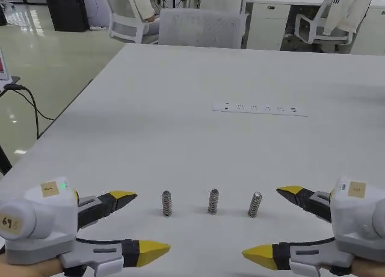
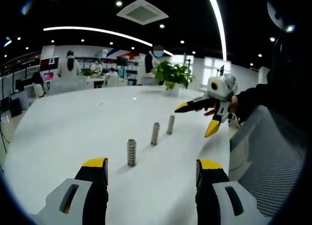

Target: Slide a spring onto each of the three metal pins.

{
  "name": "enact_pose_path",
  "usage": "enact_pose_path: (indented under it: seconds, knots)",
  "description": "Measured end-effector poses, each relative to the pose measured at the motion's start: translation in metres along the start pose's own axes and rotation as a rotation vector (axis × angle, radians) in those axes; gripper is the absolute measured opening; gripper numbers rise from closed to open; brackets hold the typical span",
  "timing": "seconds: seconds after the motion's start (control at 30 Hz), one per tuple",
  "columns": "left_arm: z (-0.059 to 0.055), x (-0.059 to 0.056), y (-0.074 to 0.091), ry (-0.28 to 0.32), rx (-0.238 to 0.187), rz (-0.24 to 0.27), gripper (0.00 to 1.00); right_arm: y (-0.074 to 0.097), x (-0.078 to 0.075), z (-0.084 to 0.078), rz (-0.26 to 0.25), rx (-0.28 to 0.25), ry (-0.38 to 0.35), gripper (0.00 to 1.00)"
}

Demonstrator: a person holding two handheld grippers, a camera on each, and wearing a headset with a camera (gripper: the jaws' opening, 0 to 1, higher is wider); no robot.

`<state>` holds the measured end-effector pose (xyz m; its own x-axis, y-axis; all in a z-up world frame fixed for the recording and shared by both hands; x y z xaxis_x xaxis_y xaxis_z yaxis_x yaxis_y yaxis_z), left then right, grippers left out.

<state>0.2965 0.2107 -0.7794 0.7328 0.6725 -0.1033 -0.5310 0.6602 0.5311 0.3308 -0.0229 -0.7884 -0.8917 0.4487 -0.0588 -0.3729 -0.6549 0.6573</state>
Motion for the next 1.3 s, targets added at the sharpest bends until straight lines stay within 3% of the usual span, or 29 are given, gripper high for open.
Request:
enact_pose_path:
  seconds: [0.47,1.3]
  knots:
    - [-0.011,0.002,-0.002,0.013,0.015,0.024,0.72,-0.002,0.001,0.000,0.002,-0.003,-0.010,0.86]
    - [-0.012,0.001,-0.003,0.010,0.018,0.025,0.71,-0.002,-0.001,0.000,-0.006,0.007,-0.014,0.86]
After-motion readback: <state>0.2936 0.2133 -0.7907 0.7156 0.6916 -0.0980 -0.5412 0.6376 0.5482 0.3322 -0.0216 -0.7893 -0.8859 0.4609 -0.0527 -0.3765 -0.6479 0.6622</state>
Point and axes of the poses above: the centre of the closed fingertips' face, and the gripper's own axes: y roughly backward along the fingers, x roughly to its left, z roughly out of its top, the point moved 5 cm from there along y, roughly backward along the fingers, and after that the axes turned 14 degrees about x, right-handed, at the moved point
